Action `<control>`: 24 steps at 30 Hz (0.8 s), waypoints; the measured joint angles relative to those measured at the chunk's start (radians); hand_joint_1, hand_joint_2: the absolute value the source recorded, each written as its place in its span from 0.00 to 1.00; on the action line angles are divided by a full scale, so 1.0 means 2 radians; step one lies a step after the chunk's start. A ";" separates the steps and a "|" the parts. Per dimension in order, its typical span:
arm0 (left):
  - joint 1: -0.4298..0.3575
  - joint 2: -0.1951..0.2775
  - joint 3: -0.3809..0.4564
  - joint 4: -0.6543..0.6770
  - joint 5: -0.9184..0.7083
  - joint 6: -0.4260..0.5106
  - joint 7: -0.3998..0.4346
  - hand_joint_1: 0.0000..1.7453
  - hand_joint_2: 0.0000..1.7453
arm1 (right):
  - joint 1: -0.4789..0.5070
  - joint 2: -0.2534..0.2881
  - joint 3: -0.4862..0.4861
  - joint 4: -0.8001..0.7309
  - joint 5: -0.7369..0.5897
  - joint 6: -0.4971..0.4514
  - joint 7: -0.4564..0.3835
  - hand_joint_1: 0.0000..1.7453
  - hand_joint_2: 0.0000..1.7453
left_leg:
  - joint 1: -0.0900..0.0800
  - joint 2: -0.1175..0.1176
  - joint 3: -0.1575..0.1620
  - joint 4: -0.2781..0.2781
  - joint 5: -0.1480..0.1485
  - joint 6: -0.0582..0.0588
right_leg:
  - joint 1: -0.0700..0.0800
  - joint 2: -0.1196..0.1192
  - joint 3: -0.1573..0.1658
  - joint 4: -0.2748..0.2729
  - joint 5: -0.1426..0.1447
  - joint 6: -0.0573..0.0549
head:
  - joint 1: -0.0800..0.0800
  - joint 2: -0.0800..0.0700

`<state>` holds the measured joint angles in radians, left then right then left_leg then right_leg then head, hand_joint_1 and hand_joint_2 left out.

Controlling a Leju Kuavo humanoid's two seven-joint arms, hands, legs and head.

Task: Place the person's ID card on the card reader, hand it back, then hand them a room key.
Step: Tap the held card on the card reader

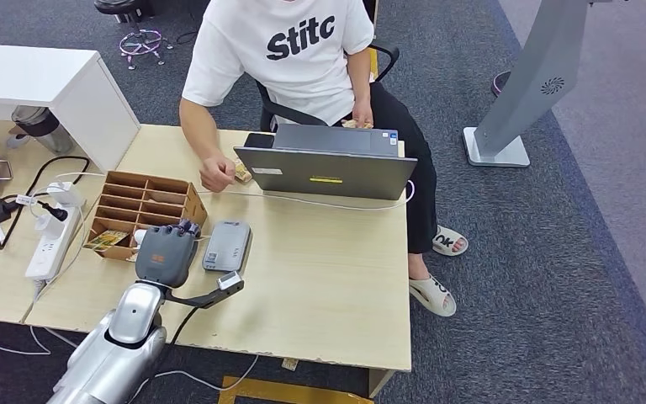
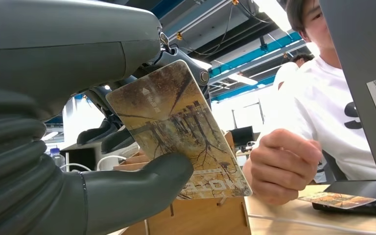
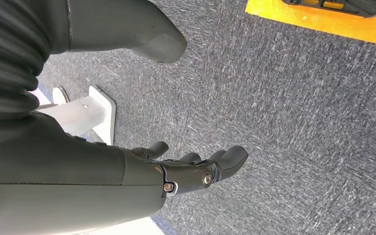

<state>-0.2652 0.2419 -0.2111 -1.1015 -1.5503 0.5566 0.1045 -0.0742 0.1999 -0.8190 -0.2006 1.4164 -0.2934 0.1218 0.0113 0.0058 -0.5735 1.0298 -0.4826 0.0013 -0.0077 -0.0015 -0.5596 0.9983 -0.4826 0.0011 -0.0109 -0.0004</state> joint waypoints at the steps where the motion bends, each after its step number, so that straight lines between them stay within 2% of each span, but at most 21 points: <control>1: 0.000 0.000 0.000 0.001 0.000 0.000 0.000 1.00 1.00 | 0.000 0.000 0.000 0.000 0.000 0.000 0.000 0.00 1.00 | 0.000 0.000 0.000 0.000 0.000 0.000 | 0.000 0.000 0.000 0.000 0.000 0.000 | 0.000 0.000; 10: 0.002 -0.003 0.000 0.017 0.001 0.002 -0.005 1.00 1.00 | 0.001 0.000 0.001 0.000 0.006 0.000 -0.001 0.00 1.00 | 0.000 0.000 0.000 0.000 0.000 0.000 | 0.000 0.000 0.000 0.000 0.000 0.000 | 0.000 0.000; 16: -0.008 -0.016 -0.001 0.059 -0.001 0.019 -0.017 1.00 1.00 | 0.000 0.000 0.006 0.001 0.009 0.002 -0.001 0.00 1.00 | 0.000 0.000 0.000 0.000 0.000 0.000 | 0.000 0.000 0.000 0.000 0.000 0.000 | 0.000 0.000; 24: -0.017 -0.031 -0.005 0.091 -0.002 0.020 -0.018 1.00 1.00 | 0.000 0.001 0.010 0.001 0.010 0.004 0.000 0.00 1.00 | 0.000 0.000 0.000 0.000 0.000 0.000 | 0.000 0.000 0.000 0.000 0.000 0.000 | 0.000 0.000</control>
<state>-0.3001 0.1797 -0.2220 -0.9204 -1.5538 0.5957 0.0693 -0.0736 0.2028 -0.7998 -0.1995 1.4355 -0.2857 0.1220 0.0112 0.0058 -0.5736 1.0298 -0.4826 0.0013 -0.0077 -0.0015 -0.5599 0.9983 -0.4825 0.0011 -0.0111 -0.0004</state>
